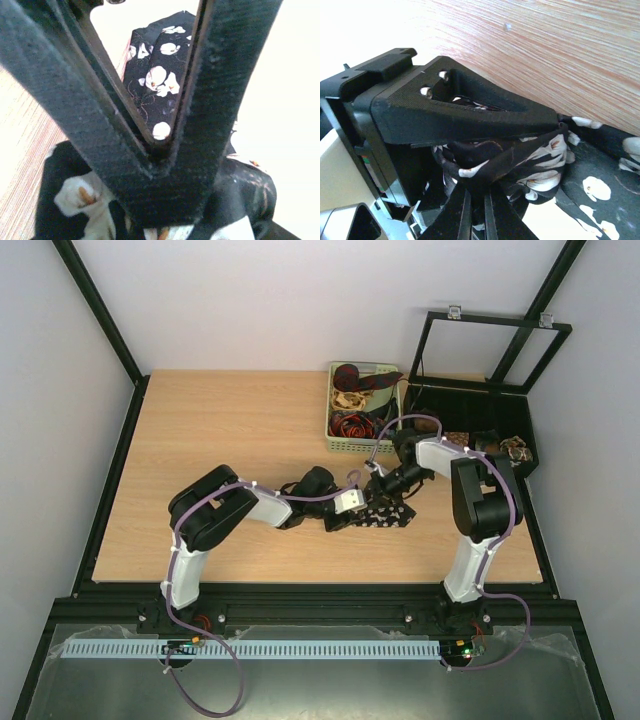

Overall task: Roll the ties
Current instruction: Roll the tie at the center of the board.

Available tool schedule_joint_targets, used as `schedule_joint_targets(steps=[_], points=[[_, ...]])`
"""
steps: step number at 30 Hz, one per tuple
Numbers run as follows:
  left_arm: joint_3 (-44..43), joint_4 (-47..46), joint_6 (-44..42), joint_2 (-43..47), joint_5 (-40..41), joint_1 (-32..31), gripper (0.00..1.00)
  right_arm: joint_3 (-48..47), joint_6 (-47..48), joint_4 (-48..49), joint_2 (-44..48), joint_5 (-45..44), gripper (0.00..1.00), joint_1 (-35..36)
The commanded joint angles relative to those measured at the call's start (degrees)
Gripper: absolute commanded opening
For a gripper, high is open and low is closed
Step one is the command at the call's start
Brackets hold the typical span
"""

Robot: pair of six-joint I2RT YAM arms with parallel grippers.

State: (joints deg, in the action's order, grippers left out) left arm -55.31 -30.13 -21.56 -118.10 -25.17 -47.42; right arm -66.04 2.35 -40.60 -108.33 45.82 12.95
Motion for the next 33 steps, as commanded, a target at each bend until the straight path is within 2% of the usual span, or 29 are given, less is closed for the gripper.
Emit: schedule_joint_targets(steps=[1,5,10,20,27,29,33], points=[[1.3,8.7,-0.8,-1.7,2.5,0.1,0.5,1.4,1.4,-1.8,-2.9,-12.3,0.01,-1.1],[0.0,6.5,0.7,0.1,-0.5,0.4,0.69,2.8,1.6,-1.0,-3.6,-17.8,0.01,-3.1],[-1.7,1.5,3.4,1.8,-6.0,0.2,0.77,3.4,2.6,-0.3,-3.3,-22.6,0.01,-3.4],[-2.5,-1.9,6.1,-0.1,-6.9,-0.2,0.78,6.8,6.0,0.4,-0.5,-28.2,0.01,-1.2],[1.2,-2.6,5.6,2.1,-6.0,0.2,0.79,3.8,5.7,4.1,-4.3,-28.9,0.01,3.3],[1.6,-2.4,5.0,2.4,-5.6,0.3,0.78,1.2,6.0,4.2,-7.3,-28.3,0.01,4.2],[1.4,-1.9,4.0,1.9,-3.1,0.7,0.68,-3.3,7.1,3.0,-10.4,-26.8,0.01,4.6]])
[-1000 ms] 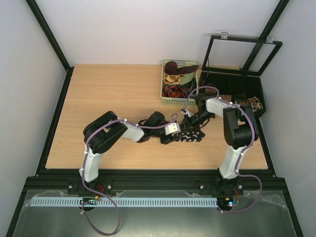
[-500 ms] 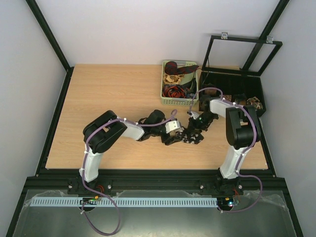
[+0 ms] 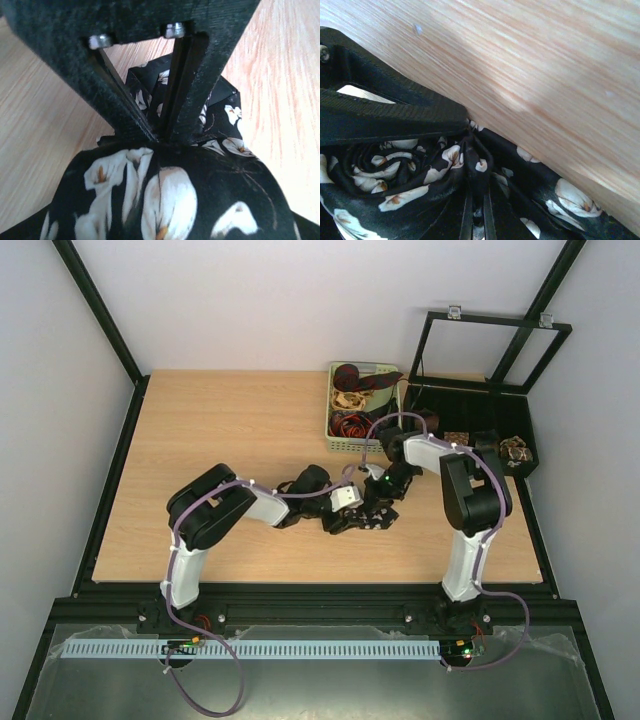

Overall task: Roll the ties
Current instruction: Roll the tie at the center of the board.

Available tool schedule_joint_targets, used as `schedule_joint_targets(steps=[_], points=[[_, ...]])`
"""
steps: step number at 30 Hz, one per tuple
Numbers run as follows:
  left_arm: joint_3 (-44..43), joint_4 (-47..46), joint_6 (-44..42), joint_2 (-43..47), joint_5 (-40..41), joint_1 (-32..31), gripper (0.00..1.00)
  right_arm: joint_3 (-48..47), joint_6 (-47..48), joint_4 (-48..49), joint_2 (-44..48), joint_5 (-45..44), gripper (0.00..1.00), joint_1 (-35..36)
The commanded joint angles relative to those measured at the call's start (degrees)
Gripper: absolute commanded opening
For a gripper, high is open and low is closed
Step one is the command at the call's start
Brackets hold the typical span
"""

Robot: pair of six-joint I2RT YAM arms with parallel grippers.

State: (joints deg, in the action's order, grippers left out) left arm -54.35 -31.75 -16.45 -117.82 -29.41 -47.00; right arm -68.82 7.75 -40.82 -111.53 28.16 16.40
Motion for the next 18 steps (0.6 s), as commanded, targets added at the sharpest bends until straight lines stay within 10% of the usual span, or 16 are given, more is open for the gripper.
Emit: schedule_joint_targets(steps=[1,6,12,18], points=[[0.6,-0.5,-1.3,1.5,1.8,0.3,0.67,-0.9,2.2,2.9,-7.4,-8.7,0.01,1.2],[1.7,-1.5,-2.0,1.4,2.5,0.3,0.48,-2.7,3.9,-0.3,-7.1,-5.0,0.03,1.0],[4.8,-1.4,-1.6,1.0,4.8,0.4,0.31,-4.5,3.9,-6.6,-0.5,2.6,0.32,-1.6],[5.7,-1.8,2.2,0.1,6.1,1.1,0.29,-2.6,2.4,-9.2,3.6,7.3,0.28,-5.7]])
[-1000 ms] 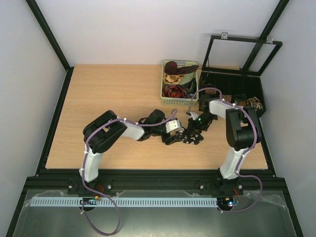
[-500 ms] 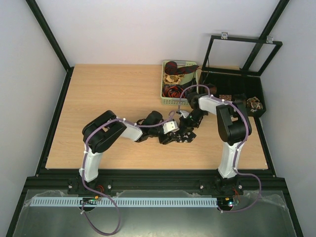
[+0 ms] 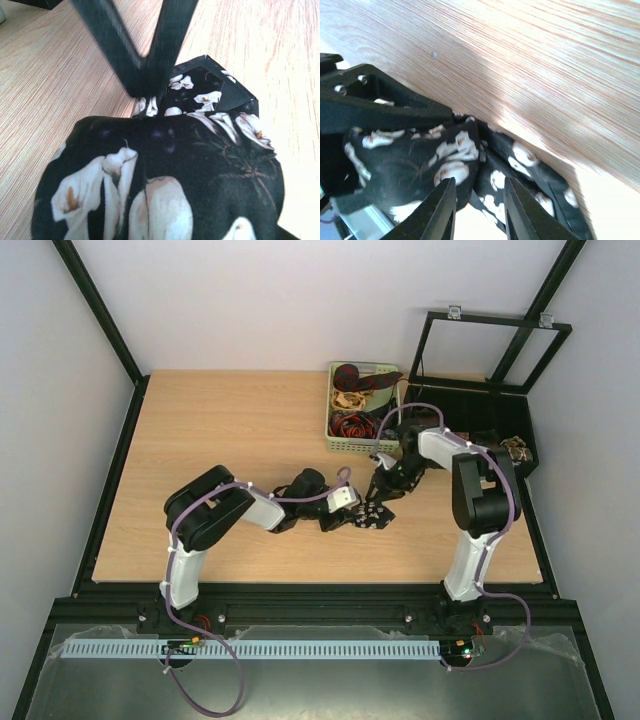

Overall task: Roll the ties
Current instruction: Roll the tie at the center of the board.

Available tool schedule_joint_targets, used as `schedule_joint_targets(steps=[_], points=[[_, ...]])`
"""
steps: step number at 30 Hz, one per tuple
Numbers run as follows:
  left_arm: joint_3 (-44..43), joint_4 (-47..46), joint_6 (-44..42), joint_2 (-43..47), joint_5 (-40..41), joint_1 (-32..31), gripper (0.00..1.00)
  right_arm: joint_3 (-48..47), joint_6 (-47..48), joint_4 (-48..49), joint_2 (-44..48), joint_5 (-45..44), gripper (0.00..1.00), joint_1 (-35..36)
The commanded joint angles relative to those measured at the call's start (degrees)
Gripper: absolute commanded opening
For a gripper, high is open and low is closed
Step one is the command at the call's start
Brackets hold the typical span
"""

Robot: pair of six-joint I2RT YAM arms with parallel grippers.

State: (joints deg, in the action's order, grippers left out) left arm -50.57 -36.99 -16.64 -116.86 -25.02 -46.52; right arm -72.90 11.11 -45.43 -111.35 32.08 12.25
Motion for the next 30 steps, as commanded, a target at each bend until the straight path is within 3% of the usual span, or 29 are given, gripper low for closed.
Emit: schedule_joint_targets(steps=[1,4,11,17,23,27,30], points=[[1.9,3.5,2.7,-1.1,1.7,0.7,0.29,2.2,-1.9,-4.1,3.6,3.7,0.25,-1.5],[1.6,3.6,3.1,-1.3,1.5,0.8,0.29,4.3,-3.4,-2.7,2.9,3.7,0.17,-0.8],[2.3,2.7,4.0,-0.2,-0.3,1.0,0.32,9.3,-4.9,2.5,0.5,-3.0,0.16,-0.3],[2.9,-2.1,8.3,2.9,-4.9,2.5,0.38,6.2,-3.7,3.6,-4.2,-11.1,0.16,-0.3],[1.2,-7.1,11.8,5.6,-8.7,3.7,0.41,2.2,-0.8,1.9,-7.5,-13.5,0.16,-0.3],[1.9,-6.9,6.5,6.1,-11.1,3.6,0.44,-0.5,0.4,1.8,-9.1,-14.9,0.16,-0.3],[2.2,-1.7,-0.2,5.3,-9.4,3.0,0.44,-2.4,0.8,1.6,-10.5,-15.1,0.16,-0.4]])
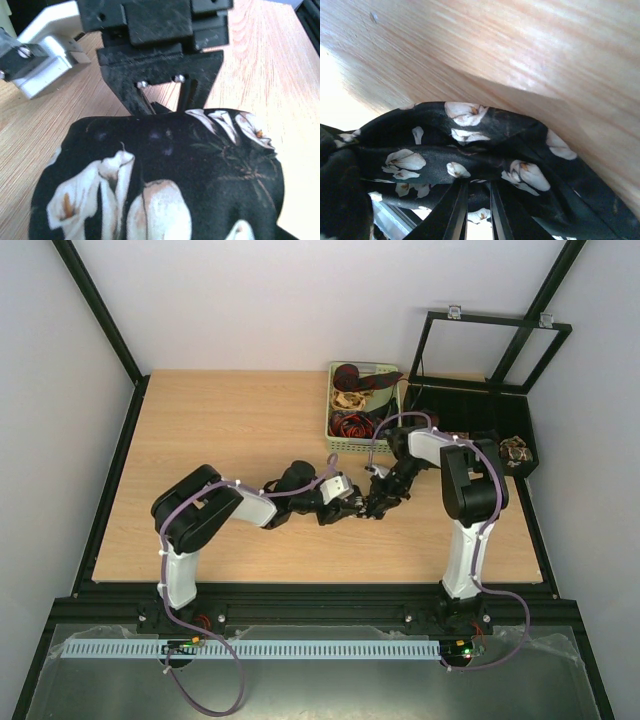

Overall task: Roll the ties
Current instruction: Roll the tie at the center of the board.

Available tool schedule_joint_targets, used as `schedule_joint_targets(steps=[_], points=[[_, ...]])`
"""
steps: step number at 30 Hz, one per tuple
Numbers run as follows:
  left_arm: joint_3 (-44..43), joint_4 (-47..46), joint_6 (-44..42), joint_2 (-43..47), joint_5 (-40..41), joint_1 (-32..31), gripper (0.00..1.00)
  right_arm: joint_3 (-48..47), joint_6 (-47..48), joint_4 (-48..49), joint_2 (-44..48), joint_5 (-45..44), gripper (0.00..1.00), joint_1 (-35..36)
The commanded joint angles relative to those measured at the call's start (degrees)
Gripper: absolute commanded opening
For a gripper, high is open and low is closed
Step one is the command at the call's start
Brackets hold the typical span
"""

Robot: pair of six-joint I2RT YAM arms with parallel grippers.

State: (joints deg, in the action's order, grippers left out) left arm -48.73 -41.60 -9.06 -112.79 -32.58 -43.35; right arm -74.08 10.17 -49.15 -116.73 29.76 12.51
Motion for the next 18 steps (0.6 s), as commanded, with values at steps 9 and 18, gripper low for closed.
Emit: schedule_joint_targets(steps=[9,18], points=[[-3.1,20.7,-17.3,-4.5,5.2,-0.4,0.42,-2.7,3.3,4.8,-5.0,-11.5,0.2,-0.8],[-4.9,25.3,-18.6,-7.5,8.4,-0.8,0.42,-4.6,1.0,-1.2,3.7,8.6,0.51,-3.4]])
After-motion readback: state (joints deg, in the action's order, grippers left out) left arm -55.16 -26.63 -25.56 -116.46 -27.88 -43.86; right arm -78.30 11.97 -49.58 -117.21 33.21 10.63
